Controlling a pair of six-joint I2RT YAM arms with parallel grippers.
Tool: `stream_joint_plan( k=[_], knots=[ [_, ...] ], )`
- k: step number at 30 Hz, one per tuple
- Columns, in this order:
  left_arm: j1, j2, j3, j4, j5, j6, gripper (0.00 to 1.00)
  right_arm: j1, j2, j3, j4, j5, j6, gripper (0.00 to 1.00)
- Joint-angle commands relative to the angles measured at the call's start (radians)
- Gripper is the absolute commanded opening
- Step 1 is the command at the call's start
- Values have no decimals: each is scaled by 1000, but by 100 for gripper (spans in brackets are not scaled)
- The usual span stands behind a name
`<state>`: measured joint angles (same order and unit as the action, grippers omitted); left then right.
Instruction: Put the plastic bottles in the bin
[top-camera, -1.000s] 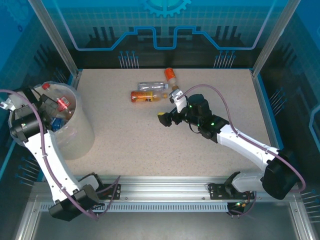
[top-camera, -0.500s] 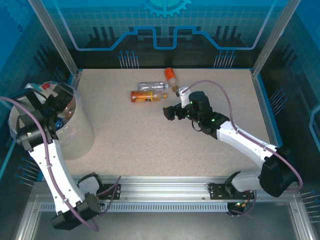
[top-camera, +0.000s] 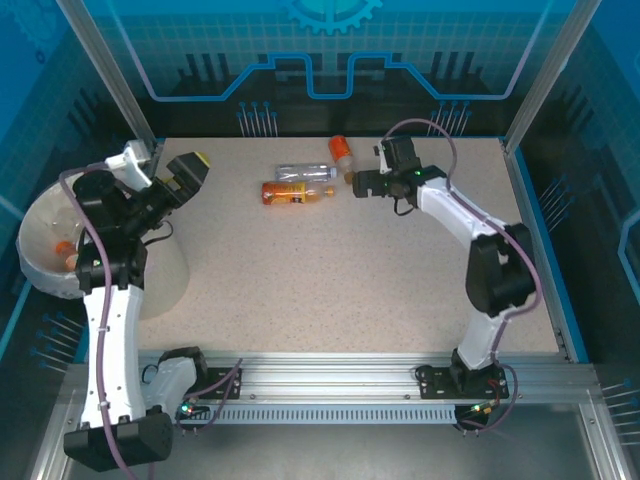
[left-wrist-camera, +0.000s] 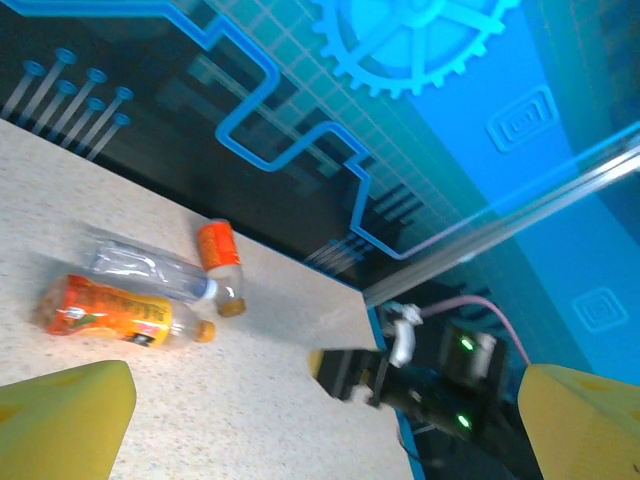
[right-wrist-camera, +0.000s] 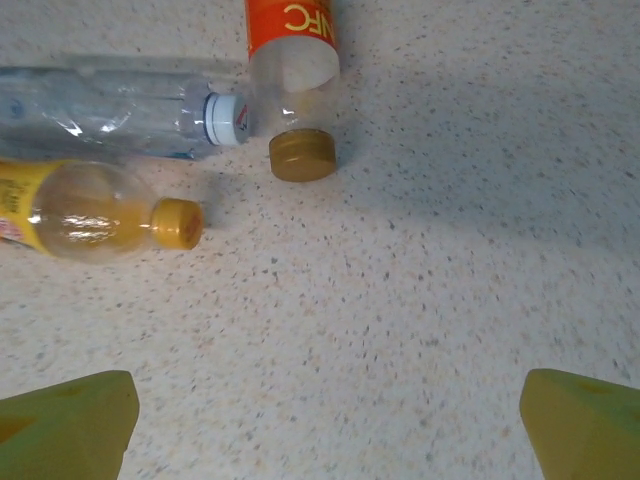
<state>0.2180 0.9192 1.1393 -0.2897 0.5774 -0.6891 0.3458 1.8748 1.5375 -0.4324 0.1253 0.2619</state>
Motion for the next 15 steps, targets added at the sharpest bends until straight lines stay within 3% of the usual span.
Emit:
stream_joint_plan(
  k=[1,6,10,15],
  knots=[
    [-36,2,-34,120,34,-49,99,-6,155,193,-162,4,-104,95],
    [-58,-1,-58,123,35,-36,99,-5,406,507,-302,-66,-129,90],
    [-61,-14,-85,108,21,15,99,-4,600,763,-431,-21,-115,83],
    [-62,-4,-94,76,19,31,99,-3,732,939,-486,-29,-126,77]
  ],
)
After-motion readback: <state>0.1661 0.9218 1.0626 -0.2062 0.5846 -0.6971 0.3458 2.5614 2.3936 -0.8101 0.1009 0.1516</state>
